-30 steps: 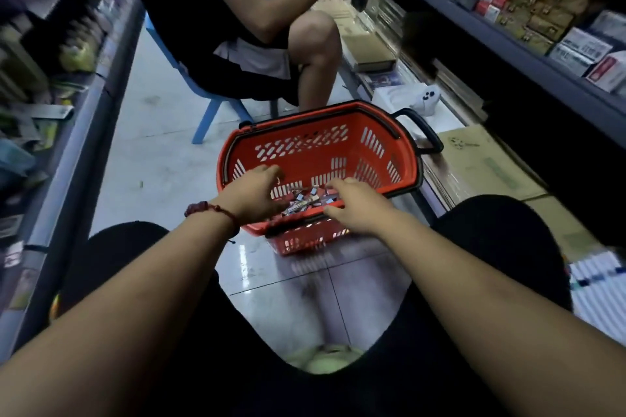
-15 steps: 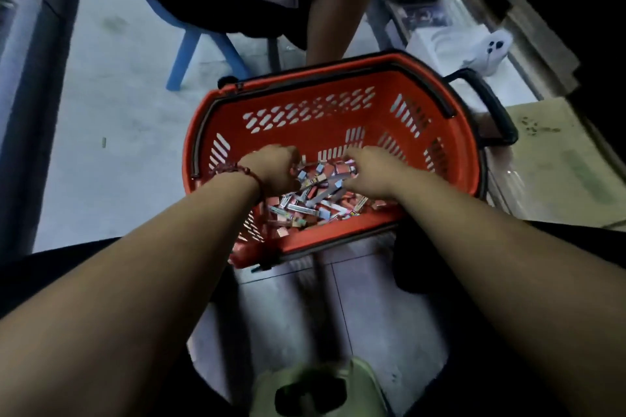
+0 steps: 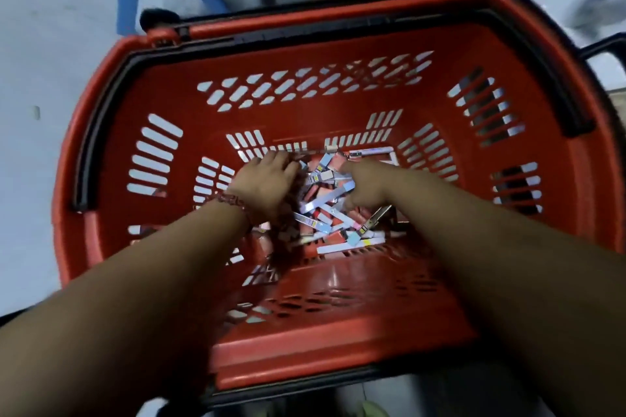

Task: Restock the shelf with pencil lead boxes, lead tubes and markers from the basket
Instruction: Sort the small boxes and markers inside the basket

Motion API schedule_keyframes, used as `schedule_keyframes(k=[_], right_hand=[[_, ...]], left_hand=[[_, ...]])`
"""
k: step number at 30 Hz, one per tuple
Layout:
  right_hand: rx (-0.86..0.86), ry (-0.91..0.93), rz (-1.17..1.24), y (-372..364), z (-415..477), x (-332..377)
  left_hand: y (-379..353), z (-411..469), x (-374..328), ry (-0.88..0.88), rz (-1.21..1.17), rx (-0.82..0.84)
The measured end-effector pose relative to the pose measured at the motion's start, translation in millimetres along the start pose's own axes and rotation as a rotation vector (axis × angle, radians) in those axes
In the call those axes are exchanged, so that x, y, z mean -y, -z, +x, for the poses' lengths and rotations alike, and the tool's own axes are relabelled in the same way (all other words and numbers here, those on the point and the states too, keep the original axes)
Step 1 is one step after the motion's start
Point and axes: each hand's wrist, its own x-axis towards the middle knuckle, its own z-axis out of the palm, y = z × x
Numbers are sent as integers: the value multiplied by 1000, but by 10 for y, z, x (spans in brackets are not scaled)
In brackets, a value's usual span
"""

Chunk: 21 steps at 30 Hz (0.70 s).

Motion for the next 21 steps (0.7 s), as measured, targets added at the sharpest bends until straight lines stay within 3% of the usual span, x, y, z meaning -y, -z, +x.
schedule_keyframes(k=[3,6,8,14,21], right_hand=[[32,12,66,-229,15,52],[33,25,147,-359,-9,101],[-3,31,188,-408,-16,119],[-188,13,299,-524,51,-38],[-249,2,479,-572,131,-327]], left_hand=[[-3,7,160,-21,19,-88],[-23,7,76,-9,-76,-32],[-62,35,-55,37,-113,-1],[-106,209,-326,177,-136,-124],[-241,218,-412,277,-187,-30]])
